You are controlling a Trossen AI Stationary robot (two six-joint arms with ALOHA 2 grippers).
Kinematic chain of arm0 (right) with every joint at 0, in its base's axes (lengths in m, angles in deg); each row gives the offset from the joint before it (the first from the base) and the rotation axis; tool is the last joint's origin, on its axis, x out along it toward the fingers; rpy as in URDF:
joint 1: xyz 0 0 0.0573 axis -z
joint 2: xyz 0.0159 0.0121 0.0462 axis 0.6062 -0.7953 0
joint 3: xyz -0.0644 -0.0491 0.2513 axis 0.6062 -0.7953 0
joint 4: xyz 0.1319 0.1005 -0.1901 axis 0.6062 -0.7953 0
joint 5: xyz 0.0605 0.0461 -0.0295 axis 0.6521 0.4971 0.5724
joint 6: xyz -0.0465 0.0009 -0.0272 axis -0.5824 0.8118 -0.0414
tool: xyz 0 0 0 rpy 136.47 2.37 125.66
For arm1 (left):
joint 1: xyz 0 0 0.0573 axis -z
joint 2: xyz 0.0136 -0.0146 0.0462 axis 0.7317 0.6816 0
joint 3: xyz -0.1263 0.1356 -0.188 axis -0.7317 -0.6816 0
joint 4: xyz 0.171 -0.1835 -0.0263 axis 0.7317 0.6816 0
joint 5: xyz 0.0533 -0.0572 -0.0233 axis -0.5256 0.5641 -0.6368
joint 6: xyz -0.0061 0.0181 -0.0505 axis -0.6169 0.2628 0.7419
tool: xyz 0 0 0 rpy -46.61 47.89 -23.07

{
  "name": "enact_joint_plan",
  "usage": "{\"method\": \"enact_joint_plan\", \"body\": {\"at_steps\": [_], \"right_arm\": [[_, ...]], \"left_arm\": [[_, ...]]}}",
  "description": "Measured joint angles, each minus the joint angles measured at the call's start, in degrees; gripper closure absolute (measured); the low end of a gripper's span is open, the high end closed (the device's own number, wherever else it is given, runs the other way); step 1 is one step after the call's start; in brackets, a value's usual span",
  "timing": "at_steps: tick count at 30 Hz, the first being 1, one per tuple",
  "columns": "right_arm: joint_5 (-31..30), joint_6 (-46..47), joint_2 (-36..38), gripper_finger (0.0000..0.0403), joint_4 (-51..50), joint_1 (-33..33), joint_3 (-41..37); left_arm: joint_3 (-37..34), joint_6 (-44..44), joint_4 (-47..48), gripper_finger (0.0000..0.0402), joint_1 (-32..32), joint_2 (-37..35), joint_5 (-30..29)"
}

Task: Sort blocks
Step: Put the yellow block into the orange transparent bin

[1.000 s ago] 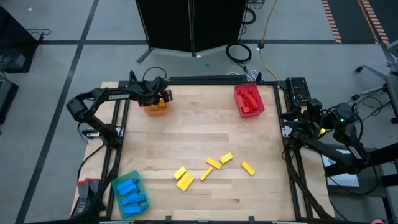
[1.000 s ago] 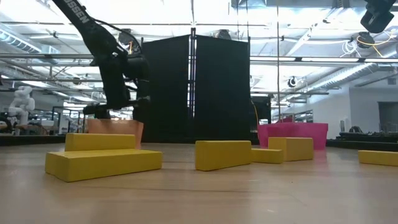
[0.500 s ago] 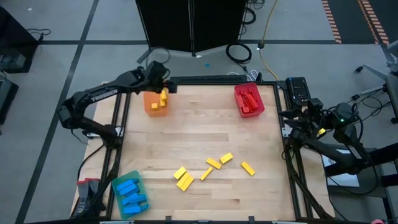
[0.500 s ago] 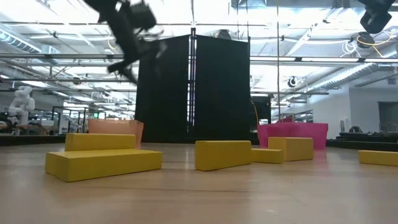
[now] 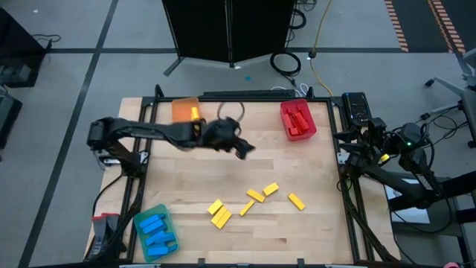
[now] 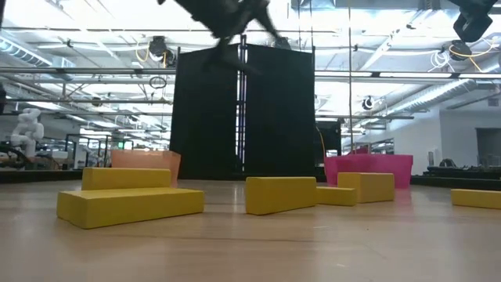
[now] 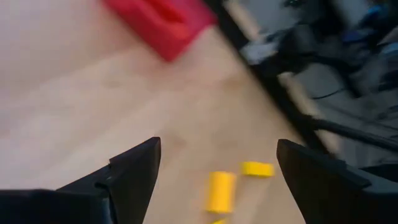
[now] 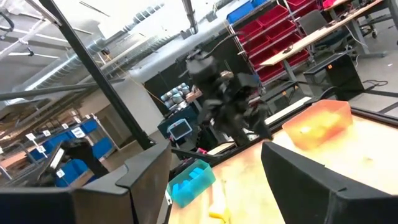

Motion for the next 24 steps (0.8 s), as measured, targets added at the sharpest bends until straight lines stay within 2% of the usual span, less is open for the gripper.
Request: {"method": "enact_joint_plan", "body": {"at_steps": [3, 9, 17, 24], "right_arm": [[0.0, 0.01, 0.0, 0.0154, -0.01, 0.0, 0.0], [0.0, 0.02, 0.0, 0.0154, -0.27, 0.0, 0.0], [0.15, 0.53, -0.01, 0.0154, -4.37, 0.0, 0.01], [0.15, -0.46, -0.02, 0.0154, -8.51, 0.0, 0.02]], "left_arm": [[0.94, 2.48, -6.41, 0.0075, 2.74, 4.06, -1.05], [10.25, 0.79, -6.4, 0.0075, 4.84, 13.93, -1.0], [25.07, -5.0, 9.9, 0.0075, 5.37, 24.79, -1.28], [30.33, -5.65, 11.55, 0.0075, 7.26, 30.28, -1.36]]}}
